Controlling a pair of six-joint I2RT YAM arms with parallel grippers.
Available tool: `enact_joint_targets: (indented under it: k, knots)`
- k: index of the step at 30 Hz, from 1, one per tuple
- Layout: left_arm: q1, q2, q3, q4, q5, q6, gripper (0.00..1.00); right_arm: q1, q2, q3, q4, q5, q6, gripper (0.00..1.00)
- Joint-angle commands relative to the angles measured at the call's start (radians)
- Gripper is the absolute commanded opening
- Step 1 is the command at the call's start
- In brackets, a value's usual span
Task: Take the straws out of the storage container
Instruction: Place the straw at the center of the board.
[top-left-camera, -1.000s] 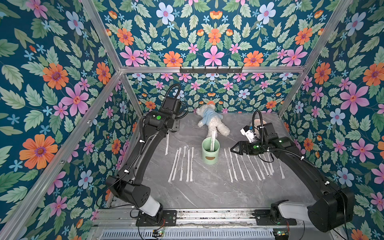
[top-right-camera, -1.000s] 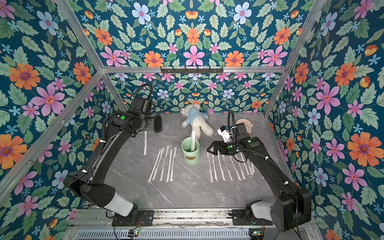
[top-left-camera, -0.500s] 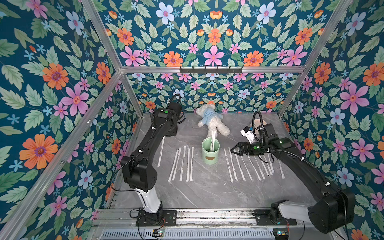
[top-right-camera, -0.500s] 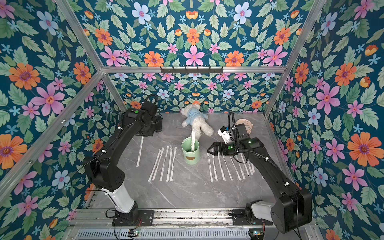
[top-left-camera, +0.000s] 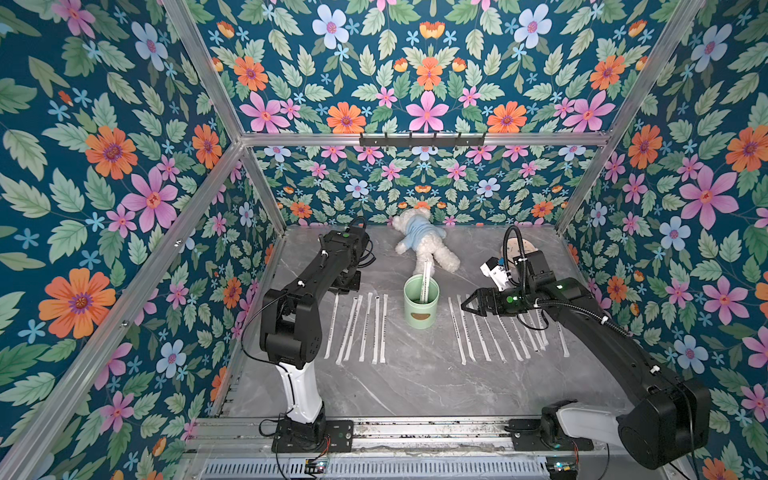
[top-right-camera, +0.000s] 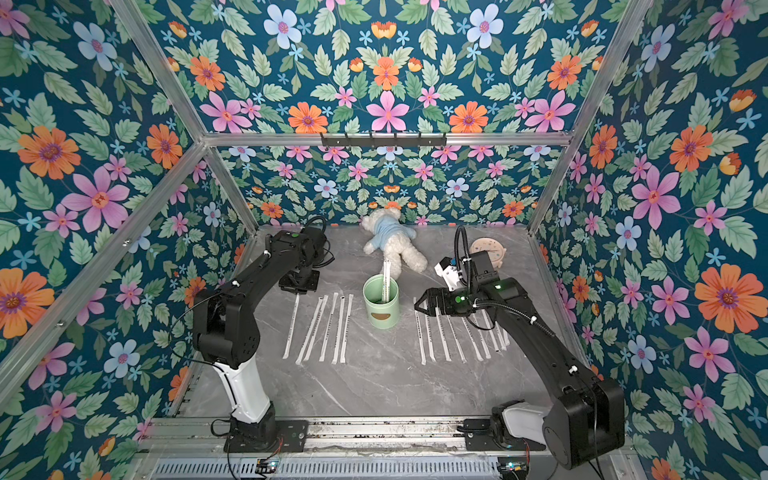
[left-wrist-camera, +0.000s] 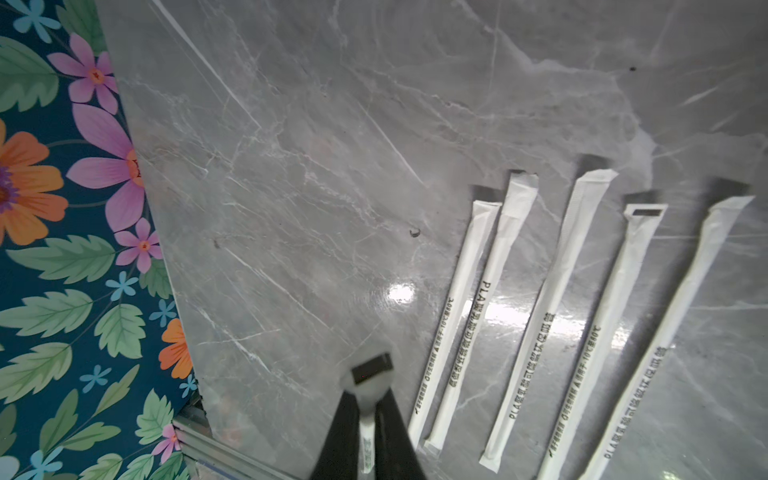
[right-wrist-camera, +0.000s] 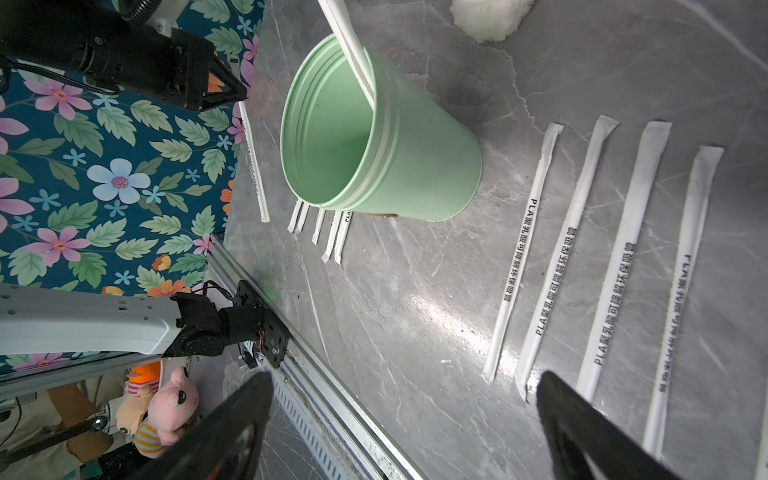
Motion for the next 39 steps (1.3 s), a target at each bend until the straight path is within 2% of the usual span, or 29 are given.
enact_joint_targets:
  k: [1,10,28,36,39]
  knots:
    - [0.001,0.010,-0.019,0.024,0.028,-0.015,0.11,0.001,-0.004,-0.002,-0.005,0.004,-0.023,0.99]
    - [0.001,0.036,-0.080,0.076,0.042,-0.016,0.11,0.000,-0.003,-0.004,-0.006,0.007,-0.020,0.99]
    - [0.030,0.070,-0.107,0.114,0.023,0.013,0.12,0.002,0.028,0.019,-0.007,0.001,-0.014,0.99]
    - [0.044,0.084,-0.107,0.126,0.017,0.023,0.15,0.008,0.038,0.025,-0.008,0.004,-0.010,0.99]
    - [0.046,0.087,-0.107,0.129,0.014,0.025,0.19,0.011,0.045,0.032,-0.011,0.007,-0.010,0.99]
